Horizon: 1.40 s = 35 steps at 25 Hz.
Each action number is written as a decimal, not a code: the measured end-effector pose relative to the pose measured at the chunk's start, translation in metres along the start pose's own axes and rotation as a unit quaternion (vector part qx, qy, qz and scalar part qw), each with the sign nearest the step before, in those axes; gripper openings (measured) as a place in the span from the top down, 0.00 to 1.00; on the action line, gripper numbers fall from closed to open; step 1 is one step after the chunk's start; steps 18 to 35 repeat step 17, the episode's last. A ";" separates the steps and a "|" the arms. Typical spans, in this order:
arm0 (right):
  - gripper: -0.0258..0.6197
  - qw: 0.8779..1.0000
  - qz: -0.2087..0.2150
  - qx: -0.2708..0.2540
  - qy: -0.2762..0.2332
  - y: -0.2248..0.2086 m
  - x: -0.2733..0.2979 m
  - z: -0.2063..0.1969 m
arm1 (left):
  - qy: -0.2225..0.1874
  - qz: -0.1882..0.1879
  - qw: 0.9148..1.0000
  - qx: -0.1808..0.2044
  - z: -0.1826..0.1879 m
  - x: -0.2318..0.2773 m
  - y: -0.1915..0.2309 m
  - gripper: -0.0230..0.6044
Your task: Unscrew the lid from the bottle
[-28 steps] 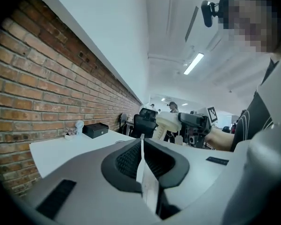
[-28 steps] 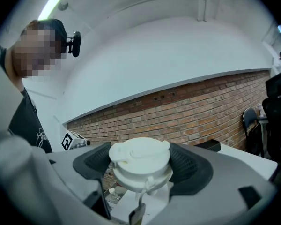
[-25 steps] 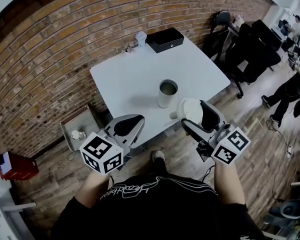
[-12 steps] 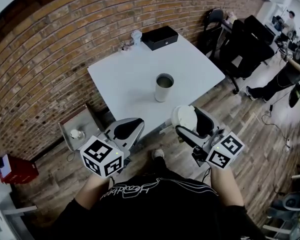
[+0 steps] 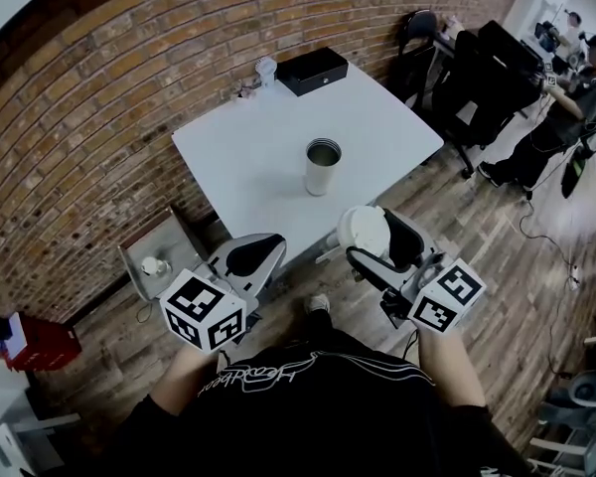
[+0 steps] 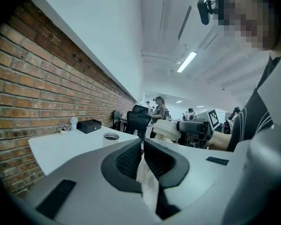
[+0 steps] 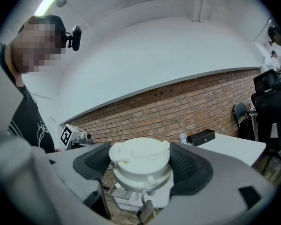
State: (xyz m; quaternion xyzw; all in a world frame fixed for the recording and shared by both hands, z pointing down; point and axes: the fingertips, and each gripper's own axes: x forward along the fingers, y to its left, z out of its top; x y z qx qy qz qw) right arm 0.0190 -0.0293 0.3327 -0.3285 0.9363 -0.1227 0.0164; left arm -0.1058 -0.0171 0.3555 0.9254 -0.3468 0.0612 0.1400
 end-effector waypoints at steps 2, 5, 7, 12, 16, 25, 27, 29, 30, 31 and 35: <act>0.36 1.000 -0.001 0.002 0.001 0.000 -0.004 -0.002 | 0.002 -0.002 1.000 0.000 -0.002 0.001 -0.003 0.90; 0.36 1.000 -0.002 0.002 0.003 -0.001 -0.008 -0.003 | 0.004 -0.003 1.000 0.000 -0.003 0.002 -0.007 0.90; 0.36 1.000 -0.004 0.002 0.001 -0.001 -0.010 -0.002 | 0.005 -0.003 1.000 0.002 -0.003 0.003 -0.009 0.90; 0.36 1.000 -0.002 0.003 -0.010 -0.003 -0.011 0.002 | 0.006 0.002 1.000 0.007 0.001 0.002 -0.008 0.90; 0.36 1.000 -0.002 0.002 -0.014 -0.005 -0.013 0.008 | 0.006 0.003 1.000 0.010 0.007 0.005 -0.008 0.90; 0.36 1.000 -0.002 0.002 -0.015 -0.005 -0.014 0.010 | 0.006 0.003 1.000 0.011 0.009 0.006 -0.009 0.90; 0.36 1.000 -0.002 0.002 -0.015 -0.005 -0.014 0.010 | 0.006 0.003 1.000 0.011 0.009 0.006 -0.009 0.90; 0.36 1.000 -0.002 0.002 -0.015 -0.005 -0.014 0.010 | 0.006 0.003 1.000 0.011 0.009 0.006 -0.009 0.90; 0.36 1.000 -0.002 0.002 -0.015 -0.005 -0.014 0.010 | 0.006 0.003 1.000 0.011 0.009 0.006 -0.009 0.90; 0.36 1.000 -0.002 0.002 -0.015 -0.005 -0.014 0.010 | 0.006 0.003 1.000 0.011 0.009 0.006 -0.009 0.90; 0.36 1.000 -0.002 0.002 -0.015 -0.005 -0.014 0.010 | 0.006 0.003 1.000 0.011 0.009 0.006 -0.009 0.90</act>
